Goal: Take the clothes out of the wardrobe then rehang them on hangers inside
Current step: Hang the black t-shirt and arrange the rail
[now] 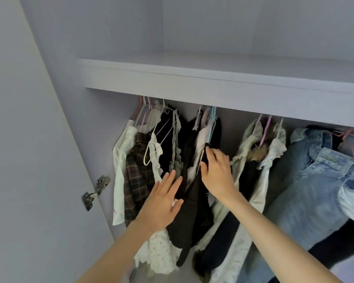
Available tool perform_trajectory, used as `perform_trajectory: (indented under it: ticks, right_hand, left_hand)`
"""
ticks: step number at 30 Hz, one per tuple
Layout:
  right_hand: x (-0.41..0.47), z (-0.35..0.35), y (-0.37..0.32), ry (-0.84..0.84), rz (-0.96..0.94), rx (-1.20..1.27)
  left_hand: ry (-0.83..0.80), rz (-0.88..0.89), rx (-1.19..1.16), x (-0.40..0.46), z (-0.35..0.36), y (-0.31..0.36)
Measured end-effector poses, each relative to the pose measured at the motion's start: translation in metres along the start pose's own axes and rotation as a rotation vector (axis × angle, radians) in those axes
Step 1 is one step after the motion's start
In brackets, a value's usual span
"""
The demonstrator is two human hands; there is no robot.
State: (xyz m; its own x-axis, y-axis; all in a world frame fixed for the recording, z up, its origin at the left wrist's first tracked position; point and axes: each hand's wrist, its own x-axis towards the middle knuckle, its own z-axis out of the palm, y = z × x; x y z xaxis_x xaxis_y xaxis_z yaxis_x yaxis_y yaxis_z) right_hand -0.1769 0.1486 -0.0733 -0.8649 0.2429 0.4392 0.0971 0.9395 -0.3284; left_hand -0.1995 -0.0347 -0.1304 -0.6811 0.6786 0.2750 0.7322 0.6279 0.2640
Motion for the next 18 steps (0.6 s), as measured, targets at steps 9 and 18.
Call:
perform_trajectory:
  ticks: [9, 18]
  right_hand:
    - [-0.071, 0.037, -0.083, -0.094, -0.405, -0.090]
    - [-0.160, 0.104, -0.133, -0.487, -0.766, -0.061]
  left_hand:
    - [0.095, -0.347, 0.094, -0.123, -0.023, -0.043]
    - [0.066, -0.856, 0.146, -0.297, -0.007, -0.019]
